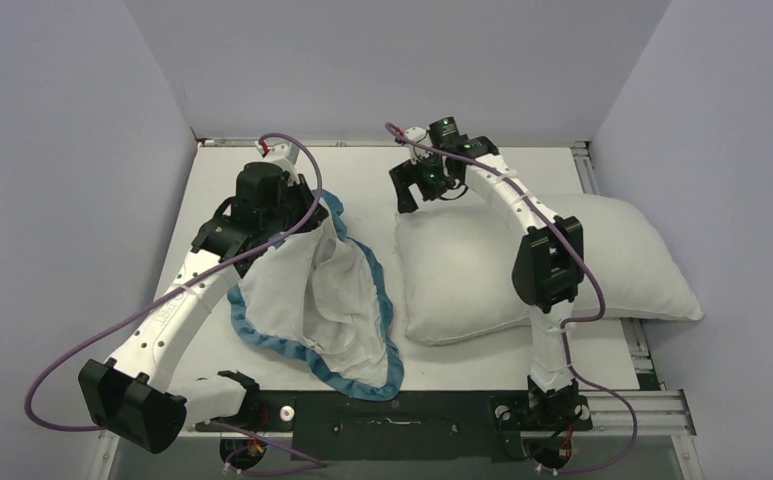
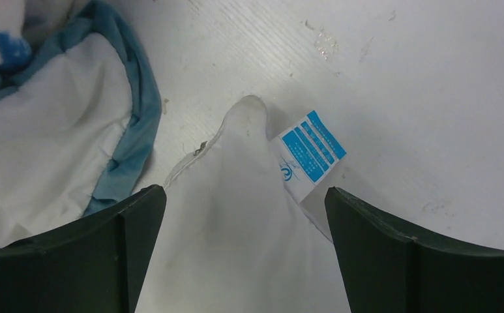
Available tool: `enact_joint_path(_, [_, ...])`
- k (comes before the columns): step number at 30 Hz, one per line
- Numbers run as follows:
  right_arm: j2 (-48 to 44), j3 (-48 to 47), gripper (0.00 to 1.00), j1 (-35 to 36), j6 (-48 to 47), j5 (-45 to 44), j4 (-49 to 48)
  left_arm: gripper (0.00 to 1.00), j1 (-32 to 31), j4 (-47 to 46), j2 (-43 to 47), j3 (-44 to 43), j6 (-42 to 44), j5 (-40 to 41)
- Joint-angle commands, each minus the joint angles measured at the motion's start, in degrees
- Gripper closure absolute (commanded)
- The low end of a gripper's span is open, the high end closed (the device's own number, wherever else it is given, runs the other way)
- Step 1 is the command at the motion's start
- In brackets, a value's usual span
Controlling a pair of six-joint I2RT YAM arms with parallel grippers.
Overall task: Put the pillow into the pillowcase
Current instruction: Pick up the pillow at the center of the board.
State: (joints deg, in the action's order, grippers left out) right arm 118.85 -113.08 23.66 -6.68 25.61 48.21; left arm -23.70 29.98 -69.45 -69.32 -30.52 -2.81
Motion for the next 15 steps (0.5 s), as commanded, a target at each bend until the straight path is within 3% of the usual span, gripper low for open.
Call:
enact_joint_path(1, [4.2, -4.5, 0.10, 1.8, -4.6, -7.8, 6.5, 1.00, -0.1, -1.3, 2.0, -0.4, 0.9, 0.4])
enact_joint_path(5, [9.8, -5.7, 0.10, 2.1, -6.3, -9.9, 9.1, 1.00, -0.1, -1.2, 2.0, 0.2, 0.8, 0.0])
enact_joint_path(8, [14.1, -6.8, 0.04, 2.0, -7.3, -4.8, 11.0, 1.00, 0.0, -1.1, 1.8, 0.0, 1.0, 0.1])
enact_joint_path(9, [15.5, -7.7, 0.08, 2.0, -7.4, -3.2, 11.9, 1.00, 0.0, -1.0, 1.9, -0.2, 1.1, 0.1])
enact_joint_path(12, [17.7, -9.5, 0.68, 1.9, -7.6, 0.1, 13.5, 1.00, 0.0, -0.3, 1.7, -1.4, 1.5, 0.6])
enact_joint_path(13, [17.2, -9.2, 0.83, 1.7, -7.2, 0.3, 12.9, 1.00, 0.0, -0.1, 1.6, -1.8, 1.7, 0.8])
enact_joint_path(14, [16.0, -8.7, 0.93, 1.5, -6.9, 0.8, 12.1, 1.00, 0.0, 0.0, 1.6, -2.2, 1.9, 1.0])
enact_joint_path(15, [14.9, -8.2, 0.95, 1.2, -6.5, 1.5, 11.2, 1.00, 0.0, 0.2, 1.5, -2.6, 2.1, 1.2])
